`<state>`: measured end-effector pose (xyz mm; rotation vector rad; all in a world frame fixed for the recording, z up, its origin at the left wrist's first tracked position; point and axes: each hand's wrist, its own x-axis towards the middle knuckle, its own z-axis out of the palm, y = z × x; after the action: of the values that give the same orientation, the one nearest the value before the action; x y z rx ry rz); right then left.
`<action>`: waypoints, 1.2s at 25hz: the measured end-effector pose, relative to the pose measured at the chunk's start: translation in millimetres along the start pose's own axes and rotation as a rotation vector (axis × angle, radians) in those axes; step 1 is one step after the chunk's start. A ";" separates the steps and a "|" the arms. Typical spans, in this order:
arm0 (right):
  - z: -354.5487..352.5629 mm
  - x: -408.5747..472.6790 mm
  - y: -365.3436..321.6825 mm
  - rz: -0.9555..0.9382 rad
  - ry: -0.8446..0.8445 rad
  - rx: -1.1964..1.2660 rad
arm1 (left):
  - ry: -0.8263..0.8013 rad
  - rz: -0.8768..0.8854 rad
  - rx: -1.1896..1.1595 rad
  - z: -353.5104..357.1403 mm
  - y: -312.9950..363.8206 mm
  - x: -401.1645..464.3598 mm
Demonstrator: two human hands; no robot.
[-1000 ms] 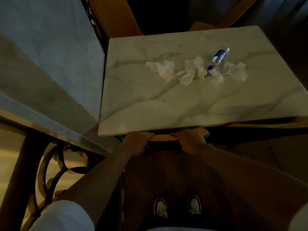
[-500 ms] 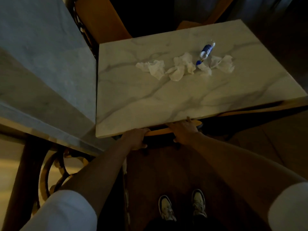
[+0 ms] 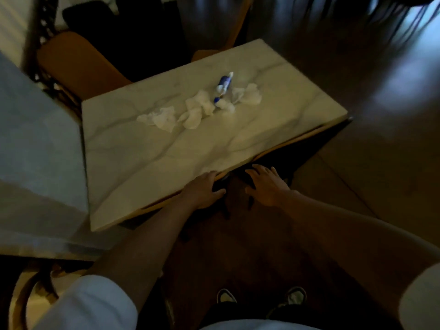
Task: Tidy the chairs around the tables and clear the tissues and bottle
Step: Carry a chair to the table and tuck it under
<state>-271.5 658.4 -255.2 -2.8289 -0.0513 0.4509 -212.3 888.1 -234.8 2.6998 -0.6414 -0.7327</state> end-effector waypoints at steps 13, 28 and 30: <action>-91.7 -120.5 321.9 0.388 0.147 0.195 | -0.179 0.274 0.179 47.4 361.9 160.9; -188.0 22.3 633.4 0.558 0.035 0.158 | -0.209 0.369 0.030 32.0 577.7 475.2; -214.8 58.0 664.5 0.532 0.038 0.153 | -0.206 0.351 0.027 12.5 590.2 517.3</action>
<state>-155.4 -32.7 -259.1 -2.6703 0.7244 0.4819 -21.9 126.7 -243.1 2.4544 -1.1444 -0.9139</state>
